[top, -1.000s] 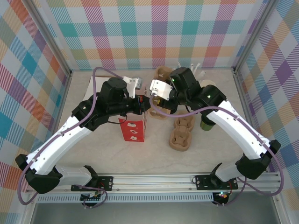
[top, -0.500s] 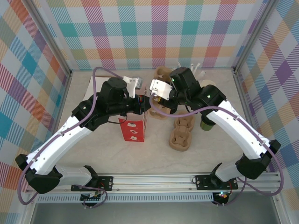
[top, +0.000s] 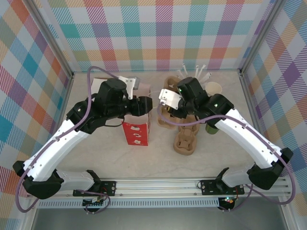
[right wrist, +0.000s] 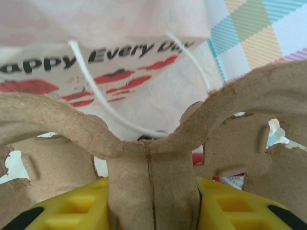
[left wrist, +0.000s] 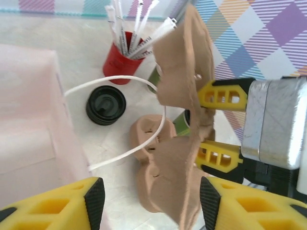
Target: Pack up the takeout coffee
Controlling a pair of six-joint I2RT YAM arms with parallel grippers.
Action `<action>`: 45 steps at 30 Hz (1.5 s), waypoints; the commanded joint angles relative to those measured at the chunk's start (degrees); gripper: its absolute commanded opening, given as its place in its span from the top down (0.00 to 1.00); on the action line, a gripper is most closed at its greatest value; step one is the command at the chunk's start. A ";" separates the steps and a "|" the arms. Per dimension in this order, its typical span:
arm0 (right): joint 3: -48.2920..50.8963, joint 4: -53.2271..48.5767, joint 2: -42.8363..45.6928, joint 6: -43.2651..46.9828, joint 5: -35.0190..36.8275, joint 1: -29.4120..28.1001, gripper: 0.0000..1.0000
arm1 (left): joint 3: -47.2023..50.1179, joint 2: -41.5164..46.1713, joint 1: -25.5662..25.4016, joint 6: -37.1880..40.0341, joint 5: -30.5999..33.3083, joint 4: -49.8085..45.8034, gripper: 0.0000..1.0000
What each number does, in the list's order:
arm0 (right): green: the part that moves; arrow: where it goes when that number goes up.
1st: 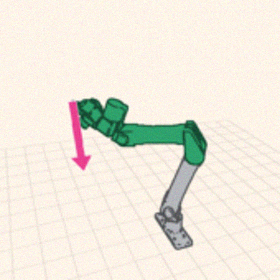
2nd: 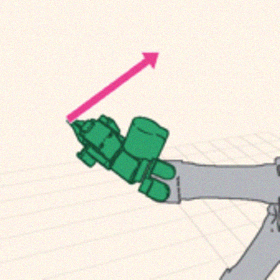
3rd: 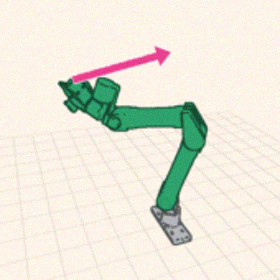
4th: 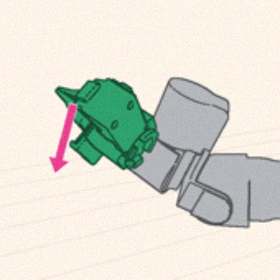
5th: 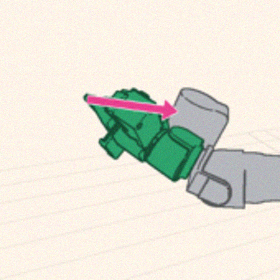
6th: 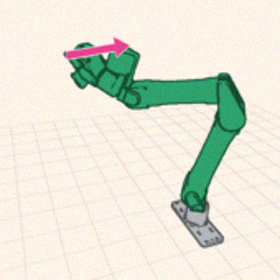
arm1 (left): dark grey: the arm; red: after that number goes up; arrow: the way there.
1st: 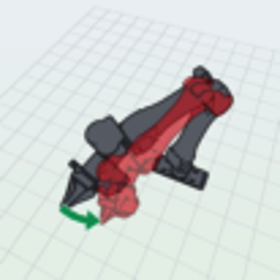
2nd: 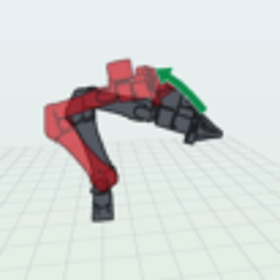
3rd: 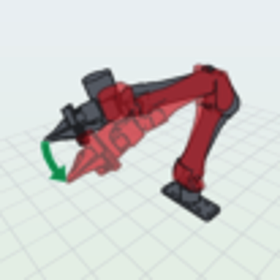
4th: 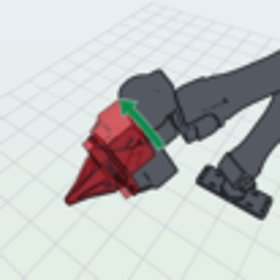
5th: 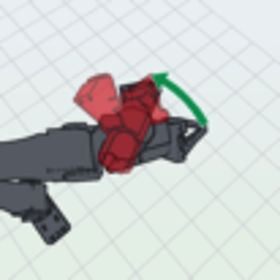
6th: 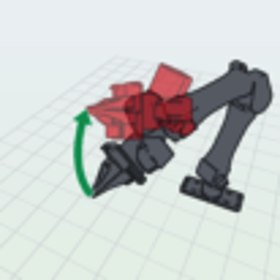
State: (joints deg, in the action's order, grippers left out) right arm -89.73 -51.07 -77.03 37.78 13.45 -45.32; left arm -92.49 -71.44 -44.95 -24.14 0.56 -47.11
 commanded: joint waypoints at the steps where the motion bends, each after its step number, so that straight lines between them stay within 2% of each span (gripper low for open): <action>1: 2.78 1.33 4.60 -3.85 1.14 0.80 0.59 | -3.25 1.16 5.46 0.79 5.17 -7.35 0.40; 5: 5.80 0.95 8.20 -6.12 0.91 0.93 0.59 | -2.25 0.36 15.60 1.72 5.01 -11.56 0.39; 8: 6.96 -0.40 9.85 -8.07 0.46 0.89 0.59 | -1.08 -1.73 19.27 4.76 6.74 -13.13 0.36; 14: 8.11 -2.08 12.36 -11.27 -0.53 0.93 0.60 | 1.14 -7.33 21.57 7.30 2.29 -12.54 0.32; 18: 6.46 -4.39 13.22 -14.19 -1.08 0.93 0.60 | 1.99 -9.30 21.57 7.13 4.15 -12.65 0.34; 21: 2.85 -7.70 13.16 -17.58 -3.08 0.93 0.60 | 3.41 -9.60 21.57 7.01 4.49 -12.24 0.42; 28: -6.15 -10.37 11.89 -22.66 -9.32 0.90 0.61 | 5.20 -9.60 21.48 6.93 -0.94 -10.96 0.82; 31: -10.18 -9.17 10.27 -25.10 -14.27 0.89 0.61 | 4.95 -9.19 20.83 6.61 -3.38 -10.33 0.93; 35: -15.29 -8.36 6.38 -28.10 -21.83 0.92 0.61 | 3.31 -8.77 18.96 6.03 -4.16 -11.25 0.98; 40: -20.50 -6.08 1.09 -31.70 -30.43 1.00 0.61 | 2.93 -7.52 15.55 4.51 -6.16 -10.34 1.00; 45: -25.04 -6.70 -4.33 -36.26 -35.89 2.17 0.60 | 2.92 -8.03 11.88 4.01 -7.00 -9.13 1.00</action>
State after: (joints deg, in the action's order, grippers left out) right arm -111.85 -58.78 -79.75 5.76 -15.66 -44.01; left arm -88.01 -80.66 -31.42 -19.09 -4.56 -57.84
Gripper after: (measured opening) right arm 0.393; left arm 0.046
